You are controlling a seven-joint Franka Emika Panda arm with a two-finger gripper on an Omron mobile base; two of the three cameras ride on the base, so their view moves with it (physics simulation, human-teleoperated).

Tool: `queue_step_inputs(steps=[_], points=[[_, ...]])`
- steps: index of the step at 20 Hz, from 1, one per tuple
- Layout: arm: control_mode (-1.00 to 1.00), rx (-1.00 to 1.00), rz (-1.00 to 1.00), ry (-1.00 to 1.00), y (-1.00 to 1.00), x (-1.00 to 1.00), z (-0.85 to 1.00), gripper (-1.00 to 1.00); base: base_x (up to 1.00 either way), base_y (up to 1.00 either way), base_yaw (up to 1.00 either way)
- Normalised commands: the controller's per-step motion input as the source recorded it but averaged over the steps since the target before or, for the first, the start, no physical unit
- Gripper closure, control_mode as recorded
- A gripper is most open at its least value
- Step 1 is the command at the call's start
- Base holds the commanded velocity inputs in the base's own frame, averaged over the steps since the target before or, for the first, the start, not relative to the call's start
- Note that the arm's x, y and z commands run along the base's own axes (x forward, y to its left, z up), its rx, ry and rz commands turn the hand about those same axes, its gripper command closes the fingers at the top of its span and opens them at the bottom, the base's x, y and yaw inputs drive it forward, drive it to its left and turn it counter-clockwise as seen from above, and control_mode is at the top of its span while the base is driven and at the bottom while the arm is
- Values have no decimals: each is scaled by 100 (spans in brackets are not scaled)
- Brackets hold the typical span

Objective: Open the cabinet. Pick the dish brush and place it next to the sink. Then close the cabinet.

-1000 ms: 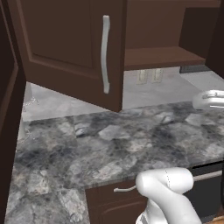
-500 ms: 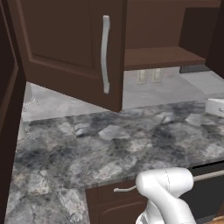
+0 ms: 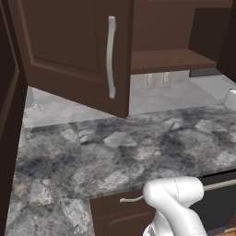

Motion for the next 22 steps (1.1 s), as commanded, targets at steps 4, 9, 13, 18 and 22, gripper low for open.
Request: queue_step_inputs(steps=[4,9,13,18,22], points=[[-100,0,-3,-14,0,-70,12,-100,0,0,0],[-100,0,3,-2,10,-59,0,-100,0,0,0],[-100,0,5,2,35,-13,0,-100,0,0,0],[-100,0,0,1,59,2,0,-100,0,0,0],[-100,0,0,0,55,0,0,-100,0,0,0]])
